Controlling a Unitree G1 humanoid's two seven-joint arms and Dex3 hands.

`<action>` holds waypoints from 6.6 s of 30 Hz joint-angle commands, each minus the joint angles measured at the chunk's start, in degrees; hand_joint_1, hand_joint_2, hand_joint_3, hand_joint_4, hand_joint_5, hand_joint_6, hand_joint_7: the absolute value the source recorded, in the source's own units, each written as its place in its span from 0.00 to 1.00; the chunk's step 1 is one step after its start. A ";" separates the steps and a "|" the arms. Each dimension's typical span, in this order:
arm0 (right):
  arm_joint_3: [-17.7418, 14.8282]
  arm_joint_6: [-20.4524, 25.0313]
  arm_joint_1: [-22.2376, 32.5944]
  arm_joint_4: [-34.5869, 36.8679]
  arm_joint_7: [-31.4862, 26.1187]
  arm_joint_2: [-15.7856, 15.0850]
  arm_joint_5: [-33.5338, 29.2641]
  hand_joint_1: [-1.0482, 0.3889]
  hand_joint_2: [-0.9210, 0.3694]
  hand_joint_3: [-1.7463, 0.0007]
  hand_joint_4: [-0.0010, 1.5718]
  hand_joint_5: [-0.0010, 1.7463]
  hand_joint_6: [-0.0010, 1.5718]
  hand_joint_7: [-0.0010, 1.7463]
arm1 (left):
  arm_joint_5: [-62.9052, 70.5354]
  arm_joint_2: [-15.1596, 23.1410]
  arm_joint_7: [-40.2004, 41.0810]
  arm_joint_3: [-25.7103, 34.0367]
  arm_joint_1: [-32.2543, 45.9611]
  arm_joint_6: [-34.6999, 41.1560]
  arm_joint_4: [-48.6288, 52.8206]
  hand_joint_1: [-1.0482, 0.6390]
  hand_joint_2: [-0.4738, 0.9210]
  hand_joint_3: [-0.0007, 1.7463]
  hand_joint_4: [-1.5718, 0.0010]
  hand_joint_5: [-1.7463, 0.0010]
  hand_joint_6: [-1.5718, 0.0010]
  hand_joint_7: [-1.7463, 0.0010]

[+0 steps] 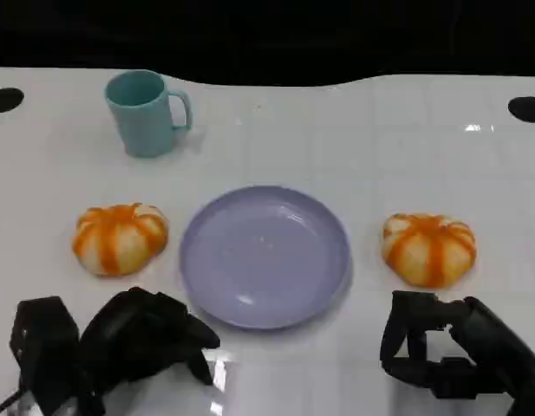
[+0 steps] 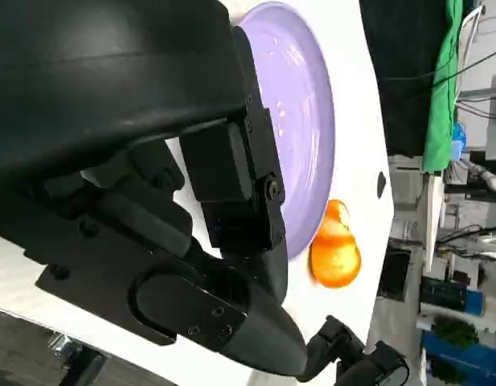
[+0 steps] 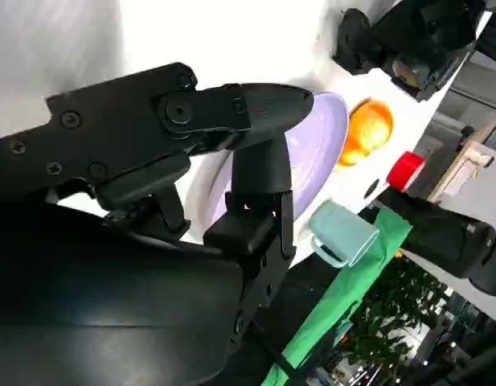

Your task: Grasp the bread from the table and place it into the plate.

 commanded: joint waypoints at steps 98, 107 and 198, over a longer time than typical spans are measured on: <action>12.11 41.00 -13.29 -9.72 -28.34 -9.02 -42.96 0.23 0.05 1.00 0.00 0.36 0.14 0.06 | -0.26 -0.05 0.32 0.16 0.96 0.10 -2.12 0.00 0.94 0.00 0.21 0.47 0.00 0.97; 15.64 39.91 -20.75 6.39 -30.25 -6.57 -40.40 0.23 0.05 1.00 0.01 0.34 0.14 0.04 | 0.23 -0.01 0.79 -0.06 1.24 -0.93 -2.25 0.00 0.94 0.00 0.21 0.47 0.00 0.97; 21.51 15.19 -32.95 13.59 -24.19 5.08 -28.98 0.27 0.03 0.84 0.12 0.53 0.16 0.29 | -1.16 -0.27 0.06 -0.88 3.97 2.98 -6.90 0.00 0.93 0.00 0.22 0.51 0.00 0.97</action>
